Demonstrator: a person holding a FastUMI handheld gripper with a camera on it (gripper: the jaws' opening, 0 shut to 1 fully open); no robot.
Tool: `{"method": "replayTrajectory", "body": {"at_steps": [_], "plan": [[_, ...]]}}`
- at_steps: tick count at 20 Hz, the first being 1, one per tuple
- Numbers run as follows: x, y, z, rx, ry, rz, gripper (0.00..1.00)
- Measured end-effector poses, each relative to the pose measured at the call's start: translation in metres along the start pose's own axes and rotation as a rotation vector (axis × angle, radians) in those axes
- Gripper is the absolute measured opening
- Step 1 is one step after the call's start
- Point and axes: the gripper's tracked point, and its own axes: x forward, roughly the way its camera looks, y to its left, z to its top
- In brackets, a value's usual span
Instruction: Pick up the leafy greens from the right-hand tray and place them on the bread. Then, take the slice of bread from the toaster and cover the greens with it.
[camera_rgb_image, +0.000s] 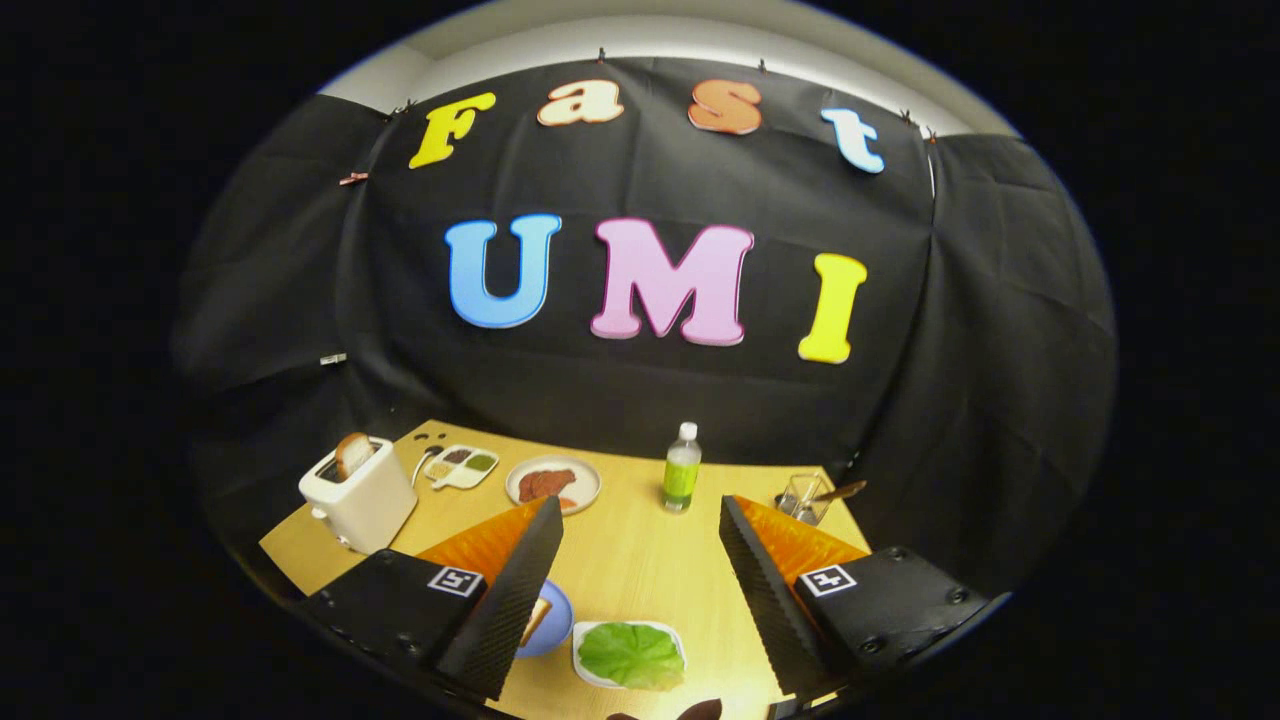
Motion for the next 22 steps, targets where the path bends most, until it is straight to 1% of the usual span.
{"method": "replayTrajectory", "body": {"at_steps": [3, 7, 10, 14, 18, 19, 22], "plan": [[0.014, -0.015, -0.052, -0.031, 0.107, 0.045, 0.98], [0.032, -0.027, -0.116, -0.162, 0.24, 0.115, 0.98], [0.047, -0.02, -0.157, -0.199, 0.327, 0.188, 0.97], [0.062, -0.013, -0.212, -0.242, 0.46, 0.263, 0.96], [0.071, -0.011, -0.26, -0.294, 0.571, 0.317, 0.91], [0.072, -0.009, -0.267, -0.292, 0.594, 0.331, 0.88], [0.076, -0.001, -0.283, -0.293, 0.637, 0.368, 0.83]]}}
